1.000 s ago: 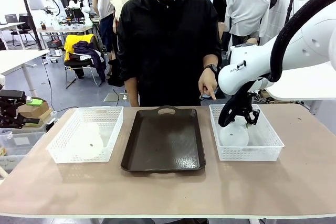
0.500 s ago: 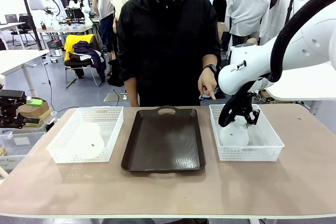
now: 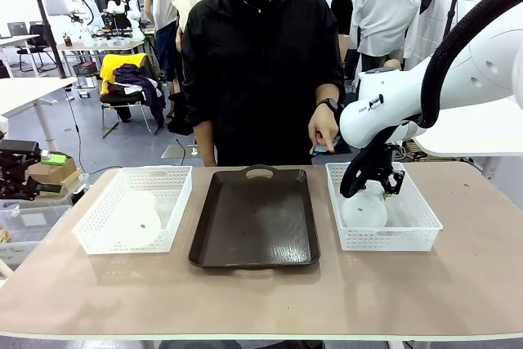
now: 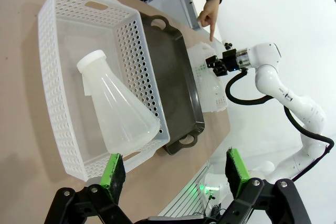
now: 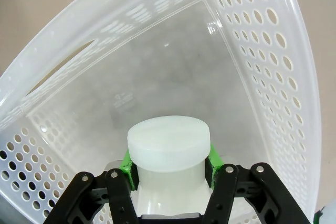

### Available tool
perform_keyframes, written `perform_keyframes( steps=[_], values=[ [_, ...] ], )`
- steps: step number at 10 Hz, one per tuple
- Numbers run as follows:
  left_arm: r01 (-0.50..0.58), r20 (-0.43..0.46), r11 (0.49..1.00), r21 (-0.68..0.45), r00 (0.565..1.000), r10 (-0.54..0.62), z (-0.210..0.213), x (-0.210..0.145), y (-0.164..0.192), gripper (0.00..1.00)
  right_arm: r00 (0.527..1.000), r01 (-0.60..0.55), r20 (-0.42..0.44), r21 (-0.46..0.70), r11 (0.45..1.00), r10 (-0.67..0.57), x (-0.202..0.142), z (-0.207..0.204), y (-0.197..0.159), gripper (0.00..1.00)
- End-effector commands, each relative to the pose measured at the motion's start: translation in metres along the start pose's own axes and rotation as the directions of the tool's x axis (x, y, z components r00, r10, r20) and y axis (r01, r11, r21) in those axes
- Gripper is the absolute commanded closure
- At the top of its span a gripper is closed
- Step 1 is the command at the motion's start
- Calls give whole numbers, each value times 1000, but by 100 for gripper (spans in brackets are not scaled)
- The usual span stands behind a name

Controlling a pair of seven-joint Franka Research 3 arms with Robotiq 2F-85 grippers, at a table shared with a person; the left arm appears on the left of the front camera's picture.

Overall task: Prepare the laboratory tools.
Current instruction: While moving the picked Big flask to the Handle tray indicated by the person, stop as directed by the person.

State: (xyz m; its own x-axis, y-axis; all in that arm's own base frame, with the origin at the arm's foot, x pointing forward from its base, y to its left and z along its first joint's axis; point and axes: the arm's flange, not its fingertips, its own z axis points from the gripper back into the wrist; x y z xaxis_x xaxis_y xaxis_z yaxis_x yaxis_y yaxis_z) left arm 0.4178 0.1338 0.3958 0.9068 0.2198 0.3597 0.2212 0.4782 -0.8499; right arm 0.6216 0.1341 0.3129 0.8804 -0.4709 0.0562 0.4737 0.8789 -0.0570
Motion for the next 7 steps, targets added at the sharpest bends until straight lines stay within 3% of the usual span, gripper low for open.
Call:
perform_keyframes(
  steps=[1, 7],
  values=[
    [-4, 5, 1000, -4, 1000, 4, 1, 0, -1, 0, 1000, -1, 6, 6, 1000, 0, 0, 0, 1, 100],
    [-4, 5, 1000, -4, 1000, 4, 1, 0, -1, 0, 1000, -1, 6, 6, 1000, 0, 0, 0, 1, 100]
  ],
)
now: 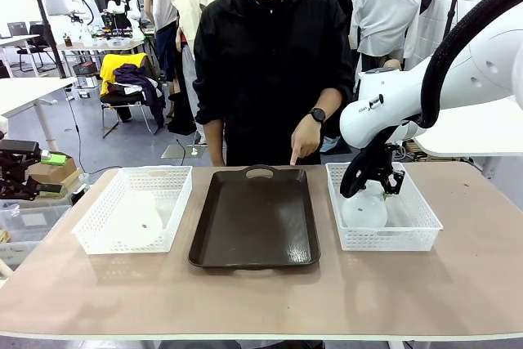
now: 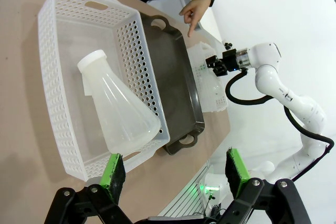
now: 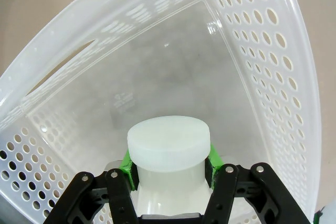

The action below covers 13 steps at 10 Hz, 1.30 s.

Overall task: Prepare the laboratory tools.
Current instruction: While moving the picked Big flask to the Handle tray indicated by the person, stop as directed by the person.

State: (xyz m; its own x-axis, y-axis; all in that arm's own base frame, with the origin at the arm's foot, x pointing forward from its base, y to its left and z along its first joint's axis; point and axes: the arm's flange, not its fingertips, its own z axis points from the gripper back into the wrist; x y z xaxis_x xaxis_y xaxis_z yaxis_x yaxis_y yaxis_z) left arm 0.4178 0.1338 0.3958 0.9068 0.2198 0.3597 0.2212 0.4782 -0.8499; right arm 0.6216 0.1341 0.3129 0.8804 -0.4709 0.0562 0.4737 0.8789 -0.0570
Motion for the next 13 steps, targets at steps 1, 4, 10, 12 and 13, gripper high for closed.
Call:
perform_keyframes(
  steps=[1, 4, 10, 12, 13],
  values=[
    [-4, 5, 1000, -4, 1000, 4, 1, 0, -1, 0, 1000, -1, 6, 6, 1000, 0, 0, 0, 1, 100],
    [-4, 5, 1000, -4, 1000, 4, 1, 0, -1, 0, 1000, -1, 6, 6, 1000, 0, 0, 0, 1, 100],
    [-4, 5, 1000, -4, 1000, 4, 1, 0, -1, 0, 1000, -1, 6, 6, 1000, 0, 0, 0, 1, 100],
    [-4, 5, 1000, -4, 1000, 4, 1, 0, -1, 0, 1000, 0, 0, 0, 1000, 0, 0, 0, 0, 100],
    [-4, 5, 1000, -4, 1000, 4, 1, 0, -1, 0, 1000, -19, 4, 2, 1000, 19, -4, 11, -3, 100]
  ],
)
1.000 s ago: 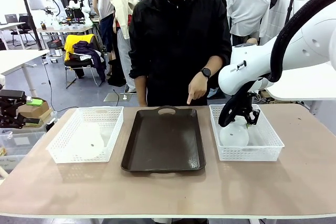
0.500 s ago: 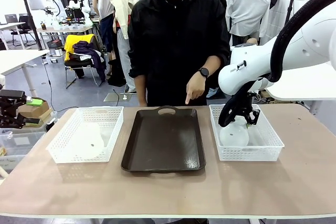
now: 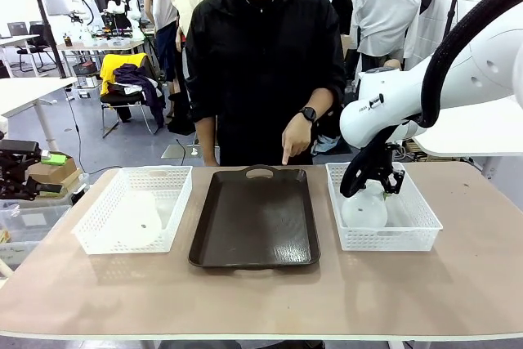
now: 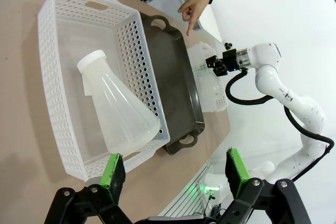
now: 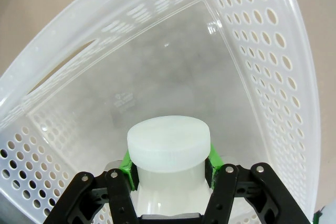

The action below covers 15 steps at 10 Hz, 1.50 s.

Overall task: Prepare the laboratory tools.
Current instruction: While moving the picked Big flask to the Handle tray indicated by the person, stop as directed by the person.

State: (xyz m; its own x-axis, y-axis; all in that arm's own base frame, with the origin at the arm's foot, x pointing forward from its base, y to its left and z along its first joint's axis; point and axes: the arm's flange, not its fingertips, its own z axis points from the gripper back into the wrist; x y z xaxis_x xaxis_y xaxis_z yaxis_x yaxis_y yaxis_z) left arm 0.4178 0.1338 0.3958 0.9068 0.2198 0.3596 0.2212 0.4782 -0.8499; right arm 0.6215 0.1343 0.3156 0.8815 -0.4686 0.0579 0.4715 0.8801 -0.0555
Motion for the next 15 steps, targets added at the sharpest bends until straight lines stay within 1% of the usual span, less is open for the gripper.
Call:
perform_keyframes(
  steps=[1, 4, 5, 6, 8, 9, 10, 12, 13, 15],
  values=[
    [-4, 5, 1000, -4, 1000, 4, 1, 0, -1, 0, 1000, -11, 20, 9, 1000, 11, -8, 28, -8, 100],
    [-4, 5, 1000, -4, 1000, 4, 1, 0, -1, 0, 995, -27, 93, 70, 997, 21, -26, 97, -15, 100],
    [-4, 5, 1000, -4, 1000, 4, 1, 0, -1, 0, 996, -37, 88, 81, 996, 30, -29, 113, -12, 100],
    [-4, 5, 1000, -4, 1000, 4, 1, 0, -1, 0, 995, -54, 90, 94, 994, 46, -38, 130, -1, 100],
    [-4, 5, 1000, -4, 1000, 4, 1, 0, -1, 0, 983, -130, 138, 90, 987, 117, -71, 159, 35, 100],
    [-4, 5, 1000, -4, 1000, 4, 1, 0, -1, 0, 979, -151, 147, 85, 985, 138, -89, 168, 55, 100],
    [-4, 5, 1000, -4, 1000, 4, 1, 0, -1, 0, 973, -189, 147, 57, 980, 179, -106, 174, 81, 100],
    [-4, 5, 1000, -4, 1000, 4, 1, 0, -1, 0, 957, -247, 154, -5, 969, 245, -130, 174, 128, 100],
    [-4, 5, 1000, -4, 1000, 4, 1, 0, -1, 0, 950, -271, 147, -39, 962, 274, -147, 169, 157, 100],
    [-4, 5, 1000, -4, 1000, 4, 1, 0, -1, 0, 933, -330, 135, -49, 943, 333, -165, 154, 201, 100]
  ],
)
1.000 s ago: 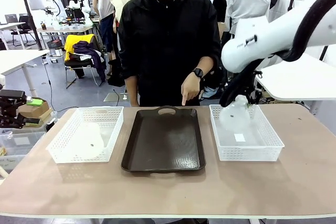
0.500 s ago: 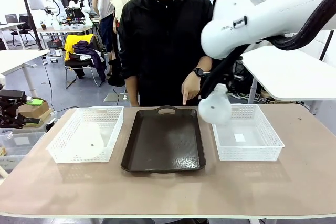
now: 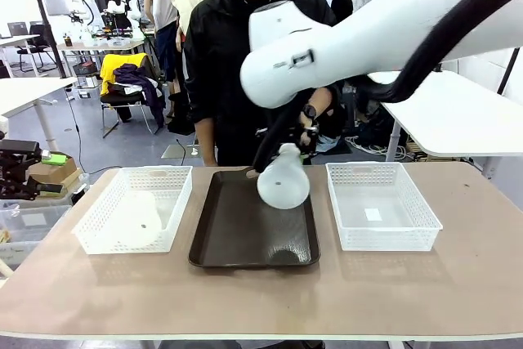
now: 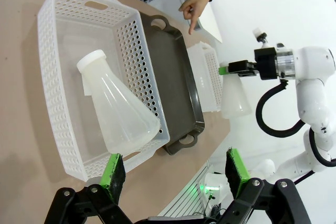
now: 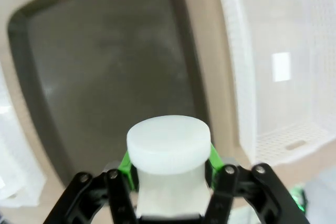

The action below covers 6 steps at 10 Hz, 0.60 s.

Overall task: Prepare the laboratory tools.
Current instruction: While moving the picked Big flask to the Handle tray indicated by the person, stop as directed by the person.

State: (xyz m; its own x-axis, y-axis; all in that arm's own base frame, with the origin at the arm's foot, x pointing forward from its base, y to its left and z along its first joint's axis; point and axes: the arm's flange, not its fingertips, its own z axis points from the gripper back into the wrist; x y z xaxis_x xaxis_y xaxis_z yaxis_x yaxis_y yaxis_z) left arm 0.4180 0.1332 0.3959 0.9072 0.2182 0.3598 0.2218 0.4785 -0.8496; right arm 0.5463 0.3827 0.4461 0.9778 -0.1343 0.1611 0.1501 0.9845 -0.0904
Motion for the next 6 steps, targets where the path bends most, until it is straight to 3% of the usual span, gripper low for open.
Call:
perform_keyframes(
  steps=[1, 6],
  values=[
    [-5, 7, 1000, -4, 1000, 5, 2, 0, -1, 0, 1000, -12, 4, -6, 1000, 12, 17, -7, 38, 100],
    [-5, 7, 1000, -4, 1000, 5, 2, 0, -1, 0, 985, -142, -77, 138, 980, 153, 20, -46, 82, 100]
  ],
)
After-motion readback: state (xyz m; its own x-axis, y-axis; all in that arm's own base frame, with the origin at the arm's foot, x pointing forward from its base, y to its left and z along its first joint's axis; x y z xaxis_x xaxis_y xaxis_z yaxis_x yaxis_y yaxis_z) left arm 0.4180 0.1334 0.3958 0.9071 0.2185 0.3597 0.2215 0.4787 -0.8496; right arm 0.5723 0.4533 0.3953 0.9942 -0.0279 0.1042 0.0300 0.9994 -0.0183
